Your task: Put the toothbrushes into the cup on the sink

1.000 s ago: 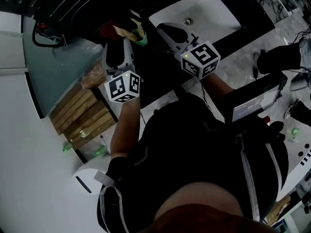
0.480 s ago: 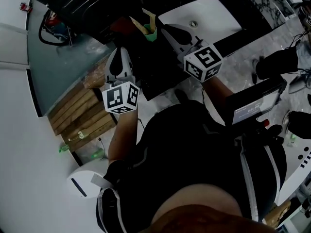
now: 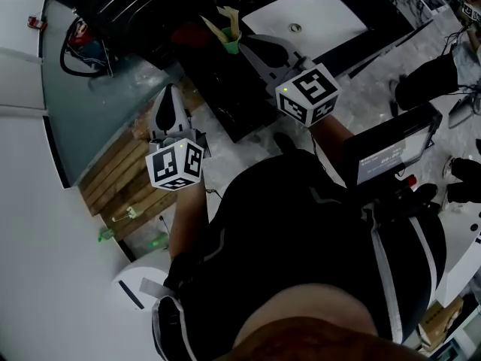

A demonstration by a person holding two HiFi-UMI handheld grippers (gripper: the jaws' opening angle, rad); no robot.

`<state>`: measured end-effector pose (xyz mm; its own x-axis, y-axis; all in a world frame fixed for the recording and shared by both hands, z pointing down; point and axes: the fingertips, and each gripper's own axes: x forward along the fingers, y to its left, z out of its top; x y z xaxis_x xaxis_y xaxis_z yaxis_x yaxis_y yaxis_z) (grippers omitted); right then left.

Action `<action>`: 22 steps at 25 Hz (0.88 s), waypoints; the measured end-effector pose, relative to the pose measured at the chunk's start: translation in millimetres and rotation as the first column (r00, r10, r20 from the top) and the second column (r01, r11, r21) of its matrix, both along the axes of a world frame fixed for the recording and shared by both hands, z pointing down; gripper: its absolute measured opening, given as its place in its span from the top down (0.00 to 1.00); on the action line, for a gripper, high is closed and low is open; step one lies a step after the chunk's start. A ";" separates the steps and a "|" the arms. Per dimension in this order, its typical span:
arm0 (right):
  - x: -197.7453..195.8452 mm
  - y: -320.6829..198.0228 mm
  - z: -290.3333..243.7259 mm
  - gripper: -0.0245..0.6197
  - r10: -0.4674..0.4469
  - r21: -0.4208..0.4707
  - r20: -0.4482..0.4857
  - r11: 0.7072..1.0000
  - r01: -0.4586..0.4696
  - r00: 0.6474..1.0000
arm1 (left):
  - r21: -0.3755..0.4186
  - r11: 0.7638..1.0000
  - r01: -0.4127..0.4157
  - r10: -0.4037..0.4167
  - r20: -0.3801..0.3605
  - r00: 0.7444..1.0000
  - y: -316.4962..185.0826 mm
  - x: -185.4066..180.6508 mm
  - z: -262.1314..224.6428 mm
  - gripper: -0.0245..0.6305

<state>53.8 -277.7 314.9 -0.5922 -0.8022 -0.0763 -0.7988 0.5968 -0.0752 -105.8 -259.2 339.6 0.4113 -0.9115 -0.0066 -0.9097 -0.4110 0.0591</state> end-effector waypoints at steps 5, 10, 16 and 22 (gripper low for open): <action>-13.7 17.8 2.7 0.92 0.003 0.006 -0.042 1.000 -0.003 0.999 | -0.007 0.999 -0.035 0.035 0.014 0.999 17.8 -6.4 -1.8 0.96; -19.2 28.2 4.2 0.93 0.010 -0.002 -0.058 1.000 -0.010 0.998 | 0.004 1.000 -0.027 0.027 -0.008 1.000 25.4 -13.5 -10.6 0.96; -21.1 35.5 1.5 0.93 0.009 0.005 -0.059 1.000 -0.009 0.998 | 0.003 1.000 -0.025 0.025 -0.023 0.999 30.2 -12.5 -10.1 0.96; -21.9 34.5 6.7 0.93 0.006 -0.017 -0.046 1.000 -0.007 0.999 | 0.007 0.999 -0.046 0.047 -0.038 0.998 31.2 -6.2 -11.3 0.96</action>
